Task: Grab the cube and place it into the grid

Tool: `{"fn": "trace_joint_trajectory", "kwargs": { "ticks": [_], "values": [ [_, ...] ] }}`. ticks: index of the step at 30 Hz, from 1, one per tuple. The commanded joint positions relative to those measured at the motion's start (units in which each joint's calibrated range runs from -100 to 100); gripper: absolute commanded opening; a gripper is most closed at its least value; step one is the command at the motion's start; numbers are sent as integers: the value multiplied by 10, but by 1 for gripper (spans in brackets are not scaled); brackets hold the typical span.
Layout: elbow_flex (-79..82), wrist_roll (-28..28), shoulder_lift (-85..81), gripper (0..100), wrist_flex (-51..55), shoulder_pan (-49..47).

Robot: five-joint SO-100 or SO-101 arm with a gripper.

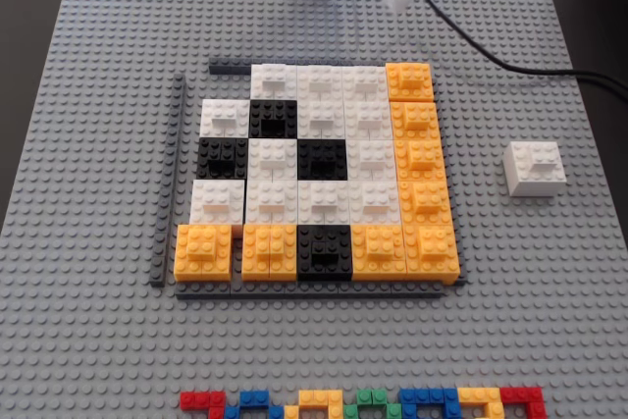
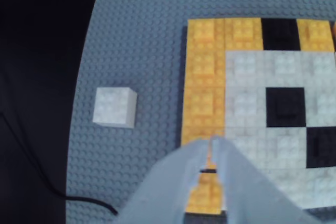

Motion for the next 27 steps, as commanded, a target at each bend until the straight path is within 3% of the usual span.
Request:
{"fn": "trace_joint_trajectory", "kwargs": {
  "ticks": [1,19,27],
  "values": [
    [-123,-21,66,0,19,-29],
    [-375,-81,404,0,25,-127],
    [-456,-99,556,5,30,-141]
  ]
}}
